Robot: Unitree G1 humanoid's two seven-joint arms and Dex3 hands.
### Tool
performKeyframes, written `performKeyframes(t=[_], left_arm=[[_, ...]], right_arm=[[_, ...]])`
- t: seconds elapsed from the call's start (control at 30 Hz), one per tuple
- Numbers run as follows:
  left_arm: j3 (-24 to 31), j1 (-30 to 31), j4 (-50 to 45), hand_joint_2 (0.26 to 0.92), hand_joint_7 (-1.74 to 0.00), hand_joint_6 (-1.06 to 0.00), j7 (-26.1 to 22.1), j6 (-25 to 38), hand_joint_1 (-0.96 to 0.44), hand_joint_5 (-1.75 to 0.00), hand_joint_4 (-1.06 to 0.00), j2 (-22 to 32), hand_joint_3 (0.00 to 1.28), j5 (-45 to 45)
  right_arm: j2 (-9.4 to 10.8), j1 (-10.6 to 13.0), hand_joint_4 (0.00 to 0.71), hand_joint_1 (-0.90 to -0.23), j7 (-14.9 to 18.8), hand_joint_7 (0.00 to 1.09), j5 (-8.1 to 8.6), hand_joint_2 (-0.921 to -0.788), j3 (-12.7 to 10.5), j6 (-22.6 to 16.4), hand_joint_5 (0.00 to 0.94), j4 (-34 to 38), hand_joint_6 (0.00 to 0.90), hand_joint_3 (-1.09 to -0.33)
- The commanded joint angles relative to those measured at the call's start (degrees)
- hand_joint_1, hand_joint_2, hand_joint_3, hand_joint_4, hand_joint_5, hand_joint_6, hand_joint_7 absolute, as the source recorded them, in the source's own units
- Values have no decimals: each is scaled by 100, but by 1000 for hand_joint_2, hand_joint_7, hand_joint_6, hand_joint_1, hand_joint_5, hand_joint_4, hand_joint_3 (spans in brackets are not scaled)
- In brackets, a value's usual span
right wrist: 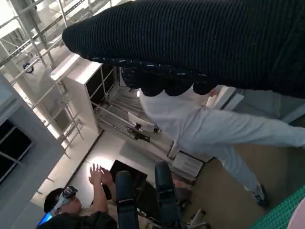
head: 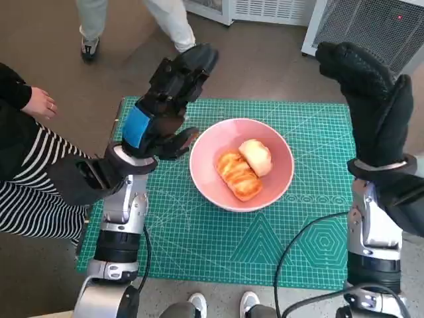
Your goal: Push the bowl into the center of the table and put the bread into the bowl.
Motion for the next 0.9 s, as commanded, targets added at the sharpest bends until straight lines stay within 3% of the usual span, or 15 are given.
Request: performKeyframes(t=[0.03, 0.33, 0.9], left_arm=[[69, -106, 63, 921, -514, 1, -62, -148, -692, -135, -2, -51, 416, -93], [67, -31, 6, 921, -508, 1, -15, -193, -690, -156, -11, -121, 403, -63], [16, 36, -61, 921, -470, 1, 142, -275, -690, -181, 1, -137, 368, 108]], right_arm=[[62, 45, 171, -723, 6, 469, -92, -921, 48, -5, 6, 123, 71, -603], [121, 94, 168, -697, -28, 469, -229, -921, 112, -127, 3, 169, 54, -631], [64, 114, 153, -696, 79, 472, -197, -921, 92, -104, 0, 179, 26, -665]])
